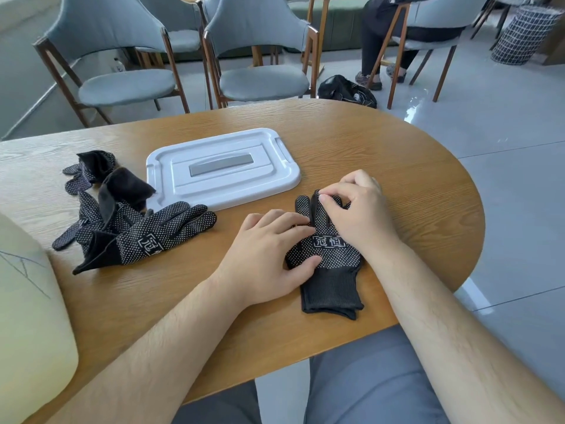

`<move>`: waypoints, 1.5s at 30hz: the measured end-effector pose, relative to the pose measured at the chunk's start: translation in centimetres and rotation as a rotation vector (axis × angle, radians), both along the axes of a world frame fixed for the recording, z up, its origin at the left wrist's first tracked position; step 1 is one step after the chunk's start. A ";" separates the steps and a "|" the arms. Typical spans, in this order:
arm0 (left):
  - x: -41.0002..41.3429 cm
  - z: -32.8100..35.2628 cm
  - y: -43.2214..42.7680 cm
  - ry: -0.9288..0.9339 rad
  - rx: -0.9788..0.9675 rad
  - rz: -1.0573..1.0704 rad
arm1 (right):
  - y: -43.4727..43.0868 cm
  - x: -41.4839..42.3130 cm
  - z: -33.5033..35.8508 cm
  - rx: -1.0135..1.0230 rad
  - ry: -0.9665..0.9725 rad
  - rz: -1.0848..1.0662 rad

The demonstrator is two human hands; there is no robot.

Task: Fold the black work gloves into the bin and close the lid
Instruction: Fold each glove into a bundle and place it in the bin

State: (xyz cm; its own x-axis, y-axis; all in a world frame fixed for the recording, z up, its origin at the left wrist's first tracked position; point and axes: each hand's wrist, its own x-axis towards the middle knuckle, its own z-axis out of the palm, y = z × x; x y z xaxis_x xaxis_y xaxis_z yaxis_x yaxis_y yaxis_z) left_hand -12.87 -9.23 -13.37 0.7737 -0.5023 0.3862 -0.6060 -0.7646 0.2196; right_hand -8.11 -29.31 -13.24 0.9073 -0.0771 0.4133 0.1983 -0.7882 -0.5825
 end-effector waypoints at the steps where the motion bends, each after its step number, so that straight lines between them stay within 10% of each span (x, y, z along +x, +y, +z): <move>1: 0.0 0.0 0.0 0.001 0.004 0.000 | 0.0 0.0 0.0 0.014 -0.004 0.006; 45: 0.0 -0.3 -4.1 0.081 -0.085 0.040 | -2.5 1.1 1.3 0.115 0.288 0.175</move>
State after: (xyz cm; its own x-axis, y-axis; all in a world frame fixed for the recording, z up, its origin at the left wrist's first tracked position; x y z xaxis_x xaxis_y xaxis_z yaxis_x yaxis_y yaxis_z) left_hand -12.86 -13.37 -13.65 0.8228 -0.4389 0.3611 -0.5532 -0.7641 0.3319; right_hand -7.00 -31.79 -11.91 0.9890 0.0581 0.1362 0.1389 -0.6827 -0.7174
